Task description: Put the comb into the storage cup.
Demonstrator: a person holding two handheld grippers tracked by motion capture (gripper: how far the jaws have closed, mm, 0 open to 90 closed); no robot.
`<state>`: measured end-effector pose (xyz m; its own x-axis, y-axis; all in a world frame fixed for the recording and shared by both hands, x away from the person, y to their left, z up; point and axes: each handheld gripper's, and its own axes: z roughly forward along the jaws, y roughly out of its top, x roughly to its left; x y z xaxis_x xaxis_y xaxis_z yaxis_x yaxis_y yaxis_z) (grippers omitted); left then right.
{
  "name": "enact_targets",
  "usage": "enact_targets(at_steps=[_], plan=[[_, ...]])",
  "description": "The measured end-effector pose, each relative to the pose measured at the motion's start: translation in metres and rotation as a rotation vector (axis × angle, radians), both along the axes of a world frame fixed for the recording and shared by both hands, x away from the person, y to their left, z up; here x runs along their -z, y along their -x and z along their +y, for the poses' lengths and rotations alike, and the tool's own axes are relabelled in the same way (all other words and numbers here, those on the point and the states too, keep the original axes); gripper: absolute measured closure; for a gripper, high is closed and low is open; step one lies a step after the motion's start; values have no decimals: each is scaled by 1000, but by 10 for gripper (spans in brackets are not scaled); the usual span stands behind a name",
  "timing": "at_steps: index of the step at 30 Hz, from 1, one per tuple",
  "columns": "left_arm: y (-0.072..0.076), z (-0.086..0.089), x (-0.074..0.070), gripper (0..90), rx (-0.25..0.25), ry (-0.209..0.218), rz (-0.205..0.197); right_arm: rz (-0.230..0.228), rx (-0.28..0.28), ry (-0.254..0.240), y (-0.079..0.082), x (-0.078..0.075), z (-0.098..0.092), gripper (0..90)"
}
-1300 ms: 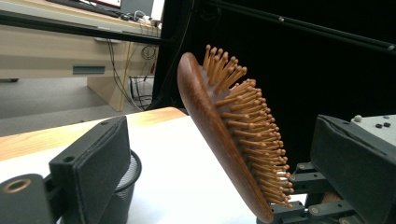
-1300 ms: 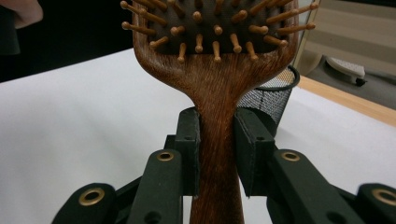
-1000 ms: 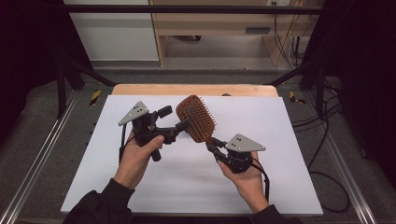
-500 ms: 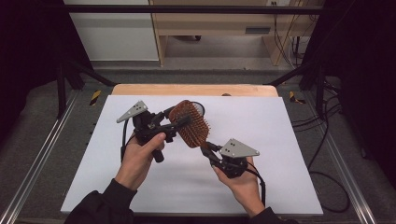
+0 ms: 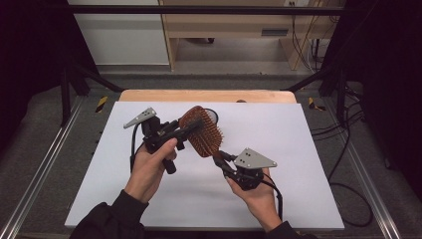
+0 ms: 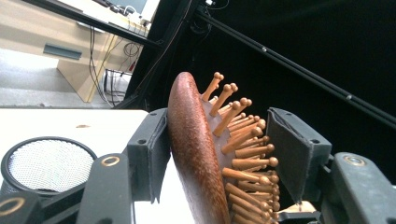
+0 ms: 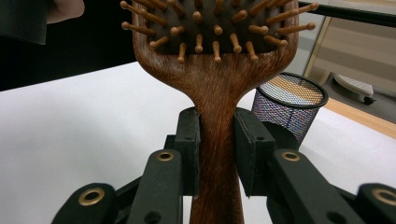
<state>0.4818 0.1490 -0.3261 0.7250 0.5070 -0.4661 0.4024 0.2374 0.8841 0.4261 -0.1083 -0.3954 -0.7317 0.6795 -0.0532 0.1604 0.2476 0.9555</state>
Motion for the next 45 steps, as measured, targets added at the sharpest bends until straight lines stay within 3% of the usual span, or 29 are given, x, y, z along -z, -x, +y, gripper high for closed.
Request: enact_targets(at_steps=[6,11,15,21,26,29,39,45], plan=[[0,-2,0,397,-5,-39,3,-1,-2,11,0,1,2,729],[1,-3,-1,420,-4,-17,31,-2,-3,12,1,2,4,729],[5,-5,-4,455,-8,-27,23,-15,1,21,2,4,7,729],[8,-8,-6,501,-18,-72,53,5,-3,33,0,8,9,729],[10,-8,-4,512,-37,-54,61,19,-9,26,0,10,10,729],[12,-9,-4,517,-51,-64,67,28,-18,18,0,12,11,729],[13,-15,-5,525,-56,-106,41,70,-47,-10,-5,17,11,727],[12,-17,-9,529,-51,-118,36,71,-49,-21,-6,16,9,726]])
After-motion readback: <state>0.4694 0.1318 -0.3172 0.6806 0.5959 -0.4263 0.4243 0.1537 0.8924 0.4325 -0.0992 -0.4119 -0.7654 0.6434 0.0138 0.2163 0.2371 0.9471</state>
